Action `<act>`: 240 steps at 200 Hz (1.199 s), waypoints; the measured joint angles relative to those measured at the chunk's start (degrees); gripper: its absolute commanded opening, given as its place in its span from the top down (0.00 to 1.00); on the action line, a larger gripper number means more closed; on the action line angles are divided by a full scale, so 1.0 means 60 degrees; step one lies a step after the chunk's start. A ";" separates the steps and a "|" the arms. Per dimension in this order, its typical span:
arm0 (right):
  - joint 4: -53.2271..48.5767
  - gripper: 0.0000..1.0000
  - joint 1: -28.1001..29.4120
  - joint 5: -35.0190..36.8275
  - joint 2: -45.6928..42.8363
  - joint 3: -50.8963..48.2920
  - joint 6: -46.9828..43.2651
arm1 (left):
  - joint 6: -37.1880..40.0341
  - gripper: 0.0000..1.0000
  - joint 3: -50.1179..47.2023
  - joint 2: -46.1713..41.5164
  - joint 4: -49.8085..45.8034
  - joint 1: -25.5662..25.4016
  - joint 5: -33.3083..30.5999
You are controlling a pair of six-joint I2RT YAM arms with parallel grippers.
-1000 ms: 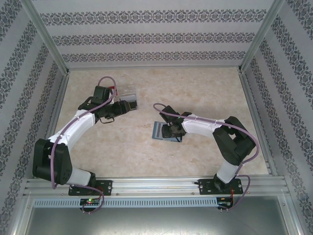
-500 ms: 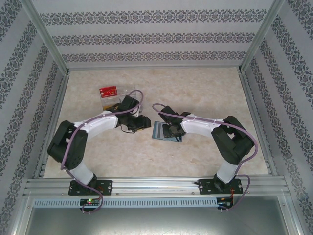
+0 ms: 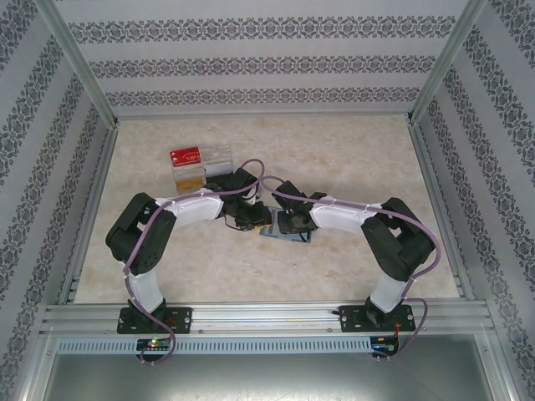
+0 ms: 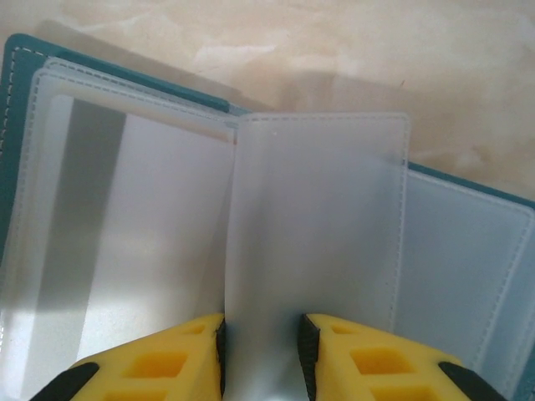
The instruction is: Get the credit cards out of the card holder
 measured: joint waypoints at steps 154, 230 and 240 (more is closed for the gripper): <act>0.0251 0.68 -0.0066 -0.0124 -0.0106 -0.0178 0.0007 | -0.0073 0.67 0.0426 0.0656 -0.0124 -0.0018 0.0025; 0.0557 0.68 -0.0295 -0.0568 -0.0299 -0.0437 0.0055 | -0.0073 0.71 0.0492 0.0736 -0.0120 -0.0018 0.0379; 0.0659 0.69 -0.0353 -0.0681 -0.0346 -0.0514 0.0084 | -0.0076 0.71 0.0492 0.0743 -0.0051 -0.0022 0.0525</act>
